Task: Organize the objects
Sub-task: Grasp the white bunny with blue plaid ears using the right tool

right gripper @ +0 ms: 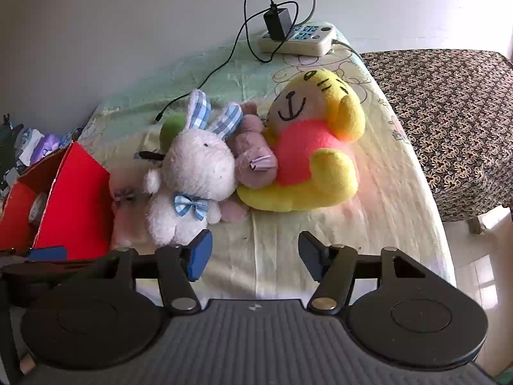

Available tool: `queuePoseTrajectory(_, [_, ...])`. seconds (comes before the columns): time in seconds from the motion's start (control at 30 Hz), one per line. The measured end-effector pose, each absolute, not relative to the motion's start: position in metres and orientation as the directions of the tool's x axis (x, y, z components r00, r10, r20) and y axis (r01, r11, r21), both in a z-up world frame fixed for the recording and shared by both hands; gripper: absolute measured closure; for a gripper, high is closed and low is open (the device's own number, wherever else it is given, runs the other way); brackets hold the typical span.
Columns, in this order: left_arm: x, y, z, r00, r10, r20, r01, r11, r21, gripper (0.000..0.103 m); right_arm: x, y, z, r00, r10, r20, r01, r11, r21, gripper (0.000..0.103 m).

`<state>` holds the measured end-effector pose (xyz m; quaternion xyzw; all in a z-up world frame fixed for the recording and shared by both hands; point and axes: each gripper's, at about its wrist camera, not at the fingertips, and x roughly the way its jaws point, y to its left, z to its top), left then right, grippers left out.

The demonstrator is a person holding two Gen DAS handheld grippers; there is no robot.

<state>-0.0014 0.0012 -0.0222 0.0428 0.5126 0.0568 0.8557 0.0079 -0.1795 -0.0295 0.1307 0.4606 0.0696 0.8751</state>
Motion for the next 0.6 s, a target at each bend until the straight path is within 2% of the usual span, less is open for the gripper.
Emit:
queuePoseTrajectory(0.17, [-0.002, 0.002, -0.023, 0.466, 0.149, -0.872, -0.060, 0.989, 0.136, 0.000, 0.008, -0.179, -0.030, 0.560, 0.247, -0.791, -0.009, 0.956, 0.292, 0.041])
queuePoseTrajectory(0.3, [-0.002, 0.003, -0.025, 0.464, 0.143, -0.874, -0.063, 0.990, 0.129, 0.000, 0.010, -0.177, -0.030, 0.547, 0.250, -0.799, -0.014, 0.957, 0.290, 0.049])
queuePoseTrajectory(0.6, [0.003, 0.013, -0.031, 0.449, 0.141, -0.882, -0.060, 0.990, 0.127, 0.000, 0.017, -0.171, -0.032, 0.538, 0.255, -0.804, -0.003, 0.954, 0.301, 0.049])
